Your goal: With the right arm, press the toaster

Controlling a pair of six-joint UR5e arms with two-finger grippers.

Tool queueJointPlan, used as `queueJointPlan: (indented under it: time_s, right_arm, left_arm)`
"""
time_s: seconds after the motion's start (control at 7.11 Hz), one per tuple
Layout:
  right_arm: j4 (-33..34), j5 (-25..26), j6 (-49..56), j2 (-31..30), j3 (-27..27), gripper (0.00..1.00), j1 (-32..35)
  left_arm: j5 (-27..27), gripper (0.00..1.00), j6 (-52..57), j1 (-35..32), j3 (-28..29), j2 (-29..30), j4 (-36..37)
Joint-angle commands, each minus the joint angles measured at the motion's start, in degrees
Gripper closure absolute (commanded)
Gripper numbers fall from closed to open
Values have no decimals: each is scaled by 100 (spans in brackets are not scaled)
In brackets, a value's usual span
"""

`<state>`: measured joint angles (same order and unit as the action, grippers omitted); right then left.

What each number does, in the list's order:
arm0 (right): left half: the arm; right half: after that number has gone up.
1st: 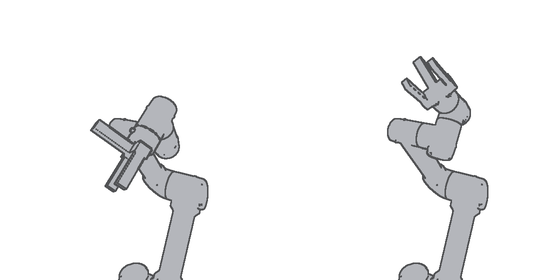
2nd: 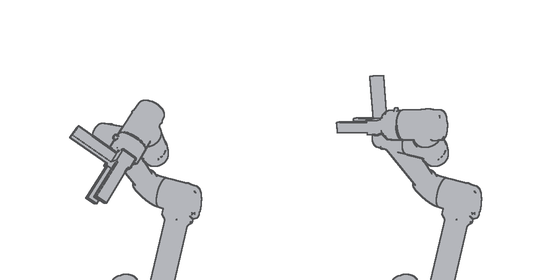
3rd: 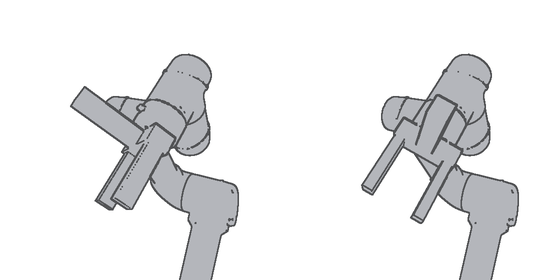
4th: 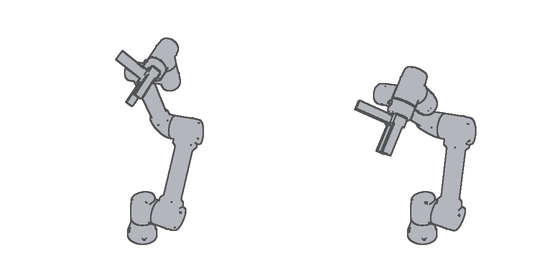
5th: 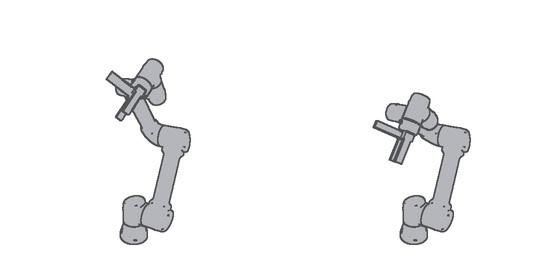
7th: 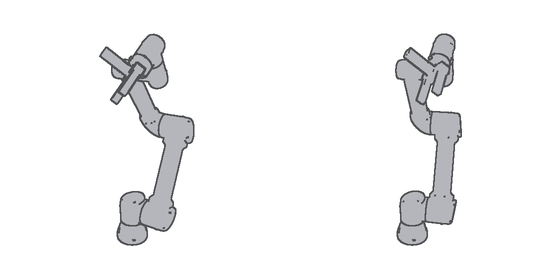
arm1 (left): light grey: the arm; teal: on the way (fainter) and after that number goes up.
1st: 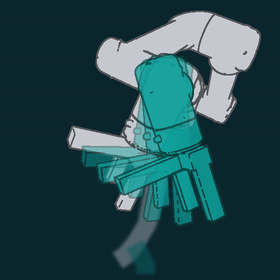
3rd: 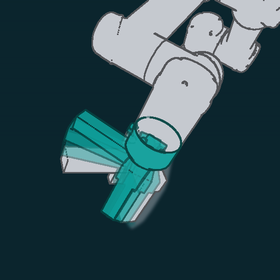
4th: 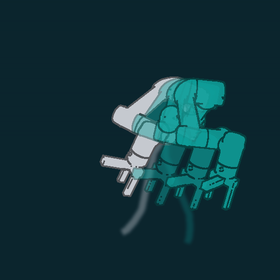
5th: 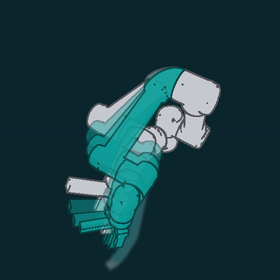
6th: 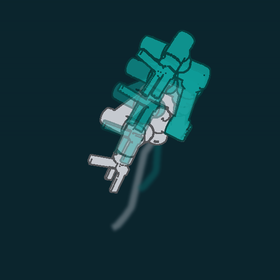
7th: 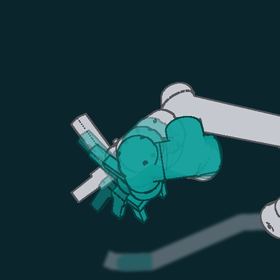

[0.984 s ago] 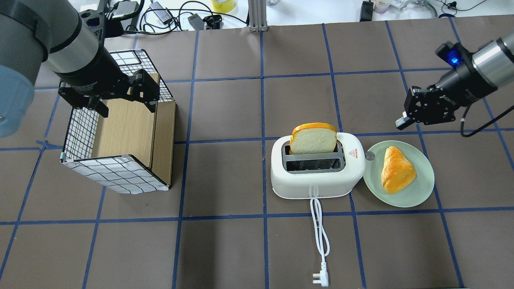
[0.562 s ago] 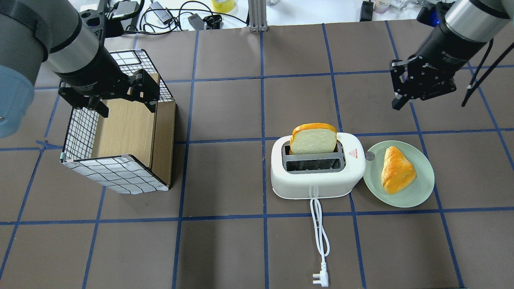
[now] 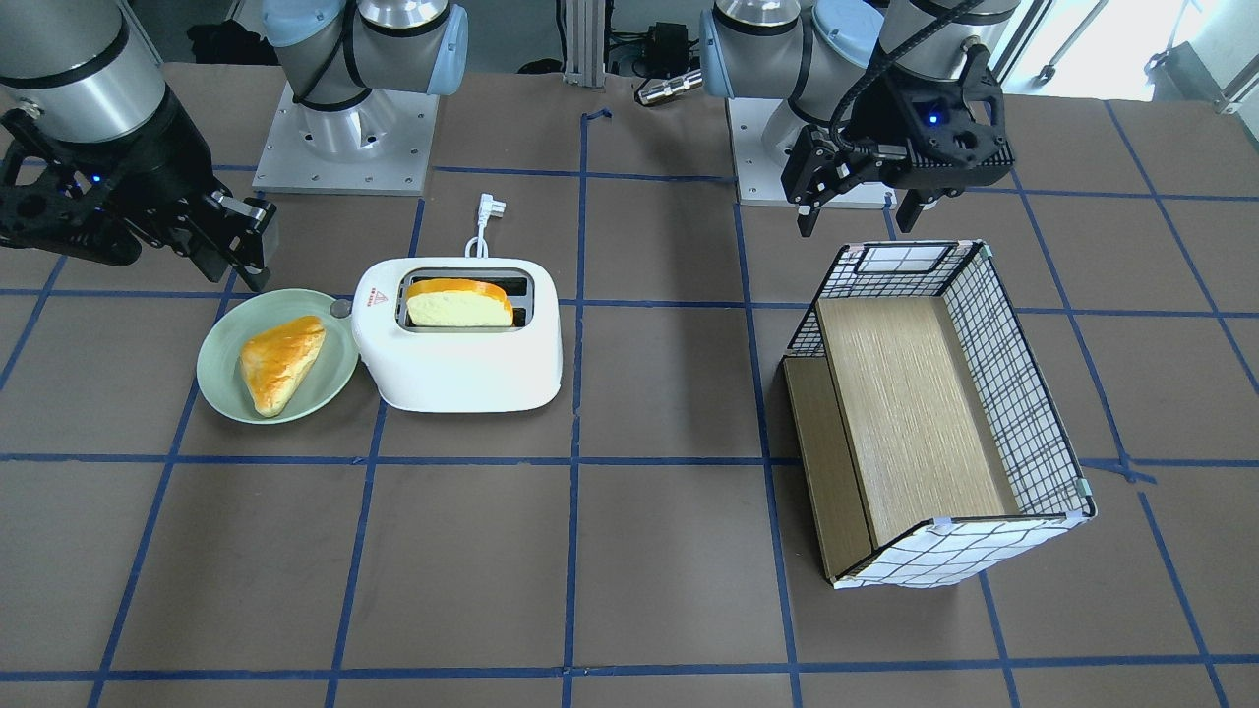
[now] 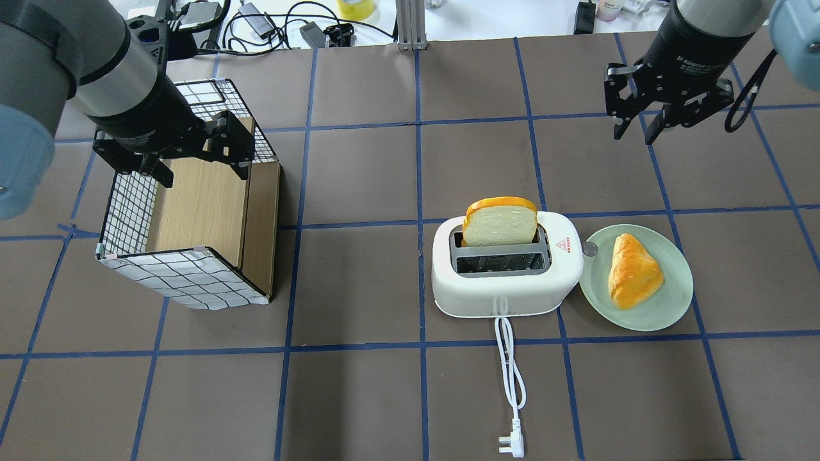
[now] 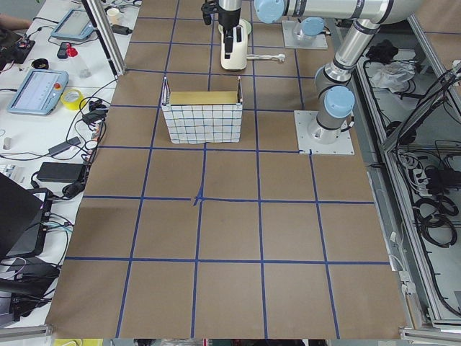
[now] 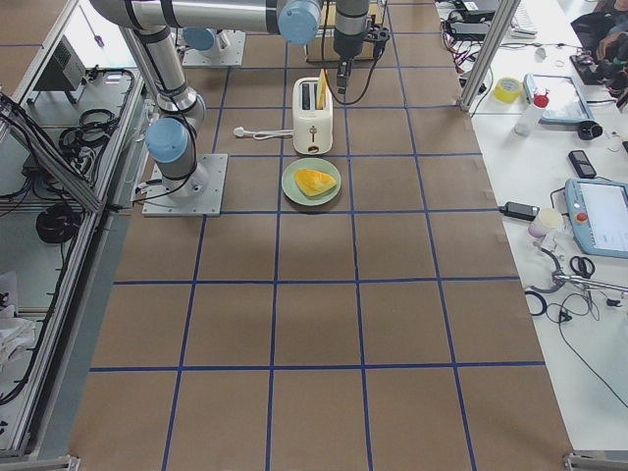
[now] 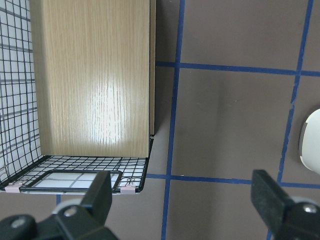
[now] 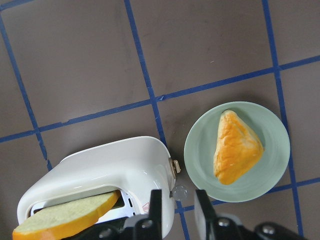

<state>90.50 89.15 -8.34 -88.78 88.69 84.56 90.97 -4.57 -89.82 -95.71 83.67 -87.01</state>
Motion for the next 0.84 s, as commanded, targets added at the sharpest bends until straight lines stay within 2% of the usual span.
queueJointPlan:
  time_s: [0.0, 0.7]
  right_arm:
    - [144, 94, -10, 1, -10, 18, 43]
    - [91, 226, -36, 1, -124, 19, 52]
  left_arm:
    - [9, 0, 0, 0, 0, 0, 0]
    - [0, 0, 0, 0, 0, 0, 0]
